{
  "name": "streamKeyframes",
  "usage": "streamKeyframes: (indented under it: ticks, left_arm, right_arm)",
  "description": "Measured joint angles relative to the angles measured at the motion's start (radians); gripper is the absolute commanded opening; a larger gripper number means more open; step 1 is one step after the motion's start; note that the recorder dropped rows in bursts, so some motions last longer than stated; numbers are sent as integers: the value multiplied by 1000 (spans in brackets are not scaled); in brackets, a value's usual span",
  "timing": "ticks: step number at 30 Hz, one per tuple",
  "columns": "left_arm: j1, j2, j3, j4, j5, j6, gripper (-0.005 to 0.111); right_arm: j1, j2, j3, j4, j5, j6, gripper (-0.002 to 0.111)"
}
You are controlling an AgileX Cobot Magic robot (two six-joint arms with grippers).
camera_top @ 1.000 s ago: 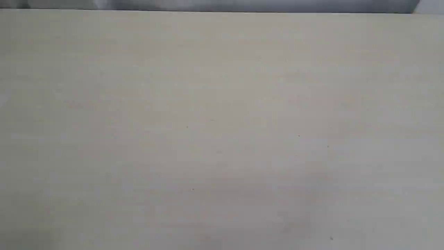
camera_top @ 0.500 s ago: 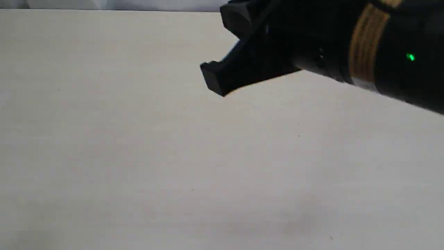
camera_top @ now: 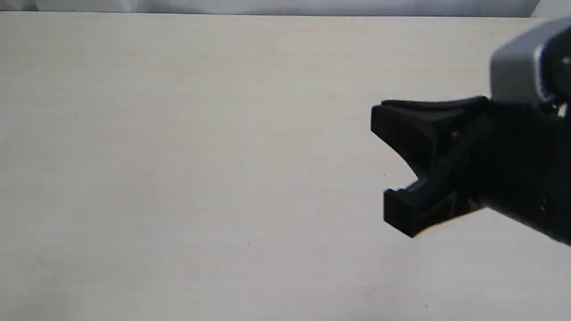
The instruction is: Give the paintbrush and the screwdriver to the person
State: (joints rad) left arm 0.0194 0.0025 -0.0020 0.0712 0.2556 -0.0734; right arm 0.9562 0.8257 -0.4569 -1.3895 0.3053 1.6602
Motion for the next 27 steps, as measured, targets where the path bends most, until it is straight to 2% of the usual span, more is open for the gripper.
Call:
streamKeyframes:
  ticks: [5,12,24,27]
  left_arm:
    - [0,0,0,0,0,0,0]
    - [0,0,0,0,0,0,0]
    - [0,0,0,0,0,0,0]
    - [0,0,0,0,0,0,0]
  right_arm:
    - [0,-76,88,10,-36,91,5]
    - [0,-117,116,17,-35,100,5]
    - [15,-151,118,13,77,21,5]
    - [-41,-194,125,13,38,-38,5]
